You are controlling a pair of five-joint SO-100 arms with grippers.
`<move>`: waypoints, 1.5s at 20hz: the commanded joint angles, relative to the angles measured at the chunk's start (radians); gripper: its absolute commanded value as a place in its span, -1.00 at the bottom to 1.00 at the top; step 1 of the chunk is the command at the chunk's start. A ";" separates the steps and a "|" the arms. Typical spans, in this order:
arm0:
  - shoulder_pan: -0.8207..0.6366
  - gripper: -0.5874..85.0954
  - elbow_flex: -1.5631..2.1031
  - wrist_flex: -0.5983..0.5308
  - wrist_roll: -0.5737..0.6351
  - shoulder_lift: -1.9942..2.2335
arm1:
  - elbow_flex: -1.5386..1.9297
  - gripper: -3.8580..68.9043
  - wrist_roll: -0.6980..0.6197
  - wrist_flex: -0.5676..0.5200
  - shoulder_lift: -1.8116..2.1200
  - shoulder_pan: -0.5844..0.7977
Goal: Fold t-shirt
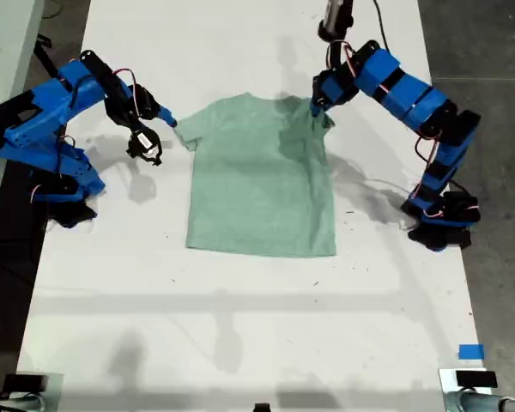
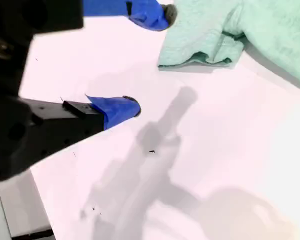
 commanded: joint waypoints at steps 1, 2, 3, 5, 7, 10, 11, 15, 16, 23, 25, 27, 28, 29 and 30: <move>-0.012 -0.30 -0.008 -0.020 0.006 0.008 | -0.212 -0.93 0.094 -0.029 -0.069 -0.103; -0.012 -0.30 -0.008 -0.020 0.006 0.008 | -0.236 -0.93 0.121 -0.063 -0.117 -0.130; -0.012 -0.29 -0.008 -0.021 0.006 0.006 | -0.252 -0.93 0.161 -0.089 -0.176 -0.143; -0.012 -0.29 -0.008 -0.021 0.008 0.006 | -0.321 -0.72 0.222 -0.109 -0.298 -0.161; -0.012 -0.29 -0.006 -0.021 0.009 0.003 | -0.399 -0.27 0.232 -0.112 -0.336 -0.193; -0.014 -0.28 -0.005 -0.028 0.009 -0.006 | -0.460 0.05 0.196 -0.078 -0.282 -0.201; -0.014 -0.27 -0.006 -0.034 0.009 -0.012 | -0.460 -0.02 0.195 -0.052 -0.235 -0.187; -0.009 -0.27 -0.008 -0.055 0.009 -0.051 | -0.417 -0.12 0.160 0.106 -0.035 -0.109; -0.006 -0.27 -0.008 -0.067 0.009 -0.064 | -0.353 -0.13 0.149 0.132 0.014 -0.094; -0.025 -0.25 -0.178 -0.150 0.029 -0.379 | 0.077 -0.23 0.152 0.100 0.262 -0.112; -0.032 -0.24 -0.276 -0.146 0.038 -0.497 | 0.149 -0.24 0.164 0.089 0.319 -0.121; -0.057 -0.24 -0.357 -0.144 0.046 -0.591 | 0.225 -0.24 0.173 0.067 0.382 -0.127; -0.072 -0.24 -0.390 -0.144 0.049 -0.630 | 0.267 -0.24 0.181 0.057 0.417 -0.132; -0.086 -0.28 -0.416 -0.141 0.055 -0.670 | 0.308 -0.25 0.190 0.048 0.453 -0.135; -0.103 -0.33 -0.442 -0.133 0.055 -0.713 | 0.350 -0.26 0.199 0.041 0.491 -0.137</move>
